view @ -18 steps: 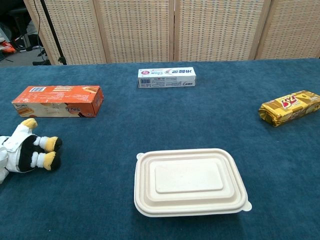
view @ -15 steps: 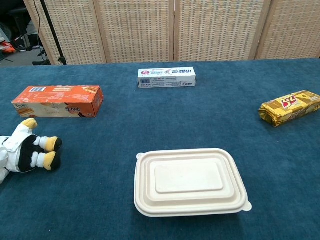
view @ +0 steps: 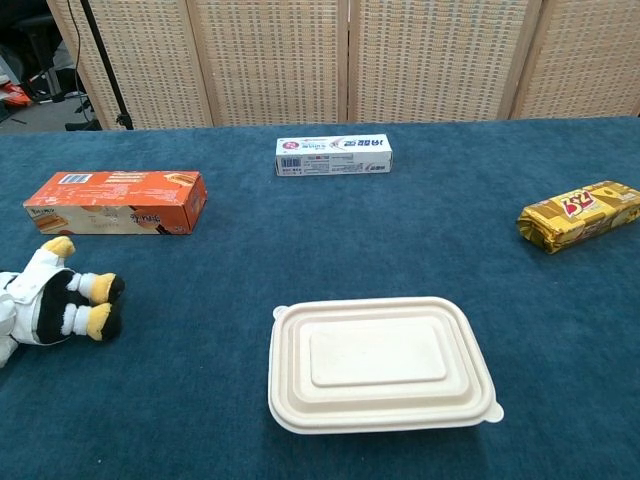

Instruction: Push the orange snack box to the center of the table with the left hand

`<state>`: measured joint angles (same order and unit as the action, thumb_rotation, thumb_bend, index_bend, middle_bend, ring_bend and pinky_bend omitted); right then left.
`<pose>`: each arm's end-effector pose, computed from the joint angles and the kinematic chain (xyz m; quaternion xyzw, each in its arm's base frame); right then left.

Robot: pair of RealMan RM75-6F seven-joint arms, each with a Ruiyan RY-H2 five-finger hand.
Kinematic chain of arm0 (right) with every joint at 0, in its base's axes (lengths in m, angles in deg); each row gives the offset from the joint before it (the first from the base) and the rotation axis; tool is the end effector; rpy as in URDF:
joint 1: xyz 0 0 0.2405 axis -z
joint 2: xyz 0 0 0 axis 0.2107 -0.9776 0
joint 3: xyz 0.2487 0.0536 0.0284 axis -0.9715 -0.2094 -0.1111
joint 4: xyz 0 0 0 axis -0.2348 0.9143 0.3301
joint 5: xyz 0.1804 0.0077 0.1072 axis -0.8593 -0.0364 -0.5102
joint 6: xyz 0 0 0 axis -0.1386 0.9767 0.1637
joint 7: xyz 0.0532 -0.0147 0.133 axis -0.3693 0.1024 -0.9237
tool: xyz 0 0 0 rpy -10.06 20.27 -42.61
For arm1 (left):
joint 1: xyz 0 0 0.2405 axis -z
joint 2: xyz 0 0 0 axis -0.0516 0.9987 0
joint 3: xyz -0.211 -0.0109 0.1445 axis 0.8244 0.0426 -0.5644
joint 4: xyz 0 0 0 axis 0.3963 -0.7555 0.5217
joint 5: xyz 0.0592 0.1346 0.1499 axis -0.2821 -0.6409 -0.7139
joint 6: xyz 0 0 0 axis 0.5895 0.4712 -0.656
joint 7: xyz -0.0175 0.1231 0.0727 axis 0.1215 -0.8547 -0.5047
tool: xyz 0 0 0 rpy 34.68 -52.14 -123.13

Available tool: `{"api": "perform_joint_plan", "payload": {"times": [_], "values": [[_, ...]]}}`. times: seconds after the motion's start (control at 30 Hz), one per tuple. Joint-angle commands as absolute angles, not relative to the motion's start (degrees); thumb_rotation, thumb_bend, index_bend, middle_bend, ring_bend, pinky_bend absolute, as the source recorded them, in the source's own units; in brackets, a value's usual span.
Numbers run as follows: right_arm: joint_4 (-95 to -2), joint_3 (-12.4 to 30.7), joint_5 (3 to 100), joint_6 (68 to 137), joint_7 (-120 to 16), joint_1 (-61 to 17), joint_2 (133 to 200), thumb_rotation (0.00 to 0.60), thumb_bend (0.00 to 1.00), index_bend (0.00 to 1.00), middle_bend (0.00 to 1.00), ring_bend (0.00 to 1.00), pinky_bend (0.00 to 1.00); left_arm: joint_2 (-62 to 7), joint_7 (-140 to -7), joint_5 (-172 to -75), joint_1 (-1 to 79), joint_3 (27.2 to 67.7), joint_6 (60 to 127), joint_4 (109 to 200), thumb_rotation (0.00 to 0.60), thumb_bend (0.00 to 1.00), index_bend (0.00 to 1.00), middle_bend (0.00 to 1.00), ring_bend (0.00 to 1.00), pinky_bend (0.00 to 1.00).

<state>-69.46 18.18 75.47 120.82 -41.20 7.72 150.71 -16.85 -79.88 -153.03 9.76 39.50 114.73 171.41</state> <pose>-0.2979 -0.1709 0.1271 0.6284 -0.3869 0.3526 0.5754 -0.2906 0.1805 0.1074 -0.6361 -0.3620 -0.3993 0.5523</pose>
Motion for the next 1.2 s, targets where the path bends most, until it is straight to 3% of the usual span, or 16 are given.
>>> {"api": "perform_joint_plan", "payload": {"times": [0.03, 0.57, 0.8, 0.97, 1.1, 1.2], "values": [[-69.36, 18.18, 75.36, 120.68, -41.11, 7.66, 150.82, 0.6, 0.05, 0.02, 0.0, 0.0, 0.0, -16.63, -79.32, -152.81, 9.76, 39.55, 114.62, 171.73, 0.6, 0.06, 0.0, 0.0, 0.0, 0.0], [-69.32, 18.24, 75.73, 121.23, -41.49, 7.88, 150.63, 0.6, 0.05, 0.02, 0.0, 0.0, 0.0, -16.47, -79.42, -152.43, 9.65, 39.87, 114.89, 171.97, 0.6, 0.06, 0.0, 0.0, 0.0, 0.0], [-69.18, 18.0, 75.08, 121.04, -41.42, 7.87, 150.75, 0.6, 0.05, 0.02, 0.0, 0.0, 0.0, -14.17, -72.84, -146.66, 10.61, 42.89, 112.05, 176.05, 0.6, 0.06, 0.0, 0.0, 0.0, 0.0], [-69.21, 18.1, 75.3, 120.75, -40.61, 7.64, 151.08, 0.6, 0.05, 0.02, 0.0, 0.0, 0.0, -6.12, -58.43, -138.7, 13.92, 46.15, 101.3, 182.86, 0.6, 0.06, 0.0, 0.0, 0.0, 0.0], [-68.98, 18.07, 74.99, 120.43, -40.15, 7.52, 151.4, 0.6, 0.05, 0.02, 0.0, 0.0, 0.0, 2.91, -38.4, -132.1, 19.85, 49.72, 83.14, 184.04, 0.6, 0.07, 0.0, 0.0, 0.0, 0.0], [-68.92, 18.0, 75.1, 120.69, -40.27, 7.57, 151.48, 0.6, 0.05, 0.02, 0.0, 0.0, 0.0, 5.88, -24.43, -130.79, 22.93, 52.25, 73.08, 181.66, 0.6, 0.07, 0.0, 0.0, 0.0, 0.0]]}}
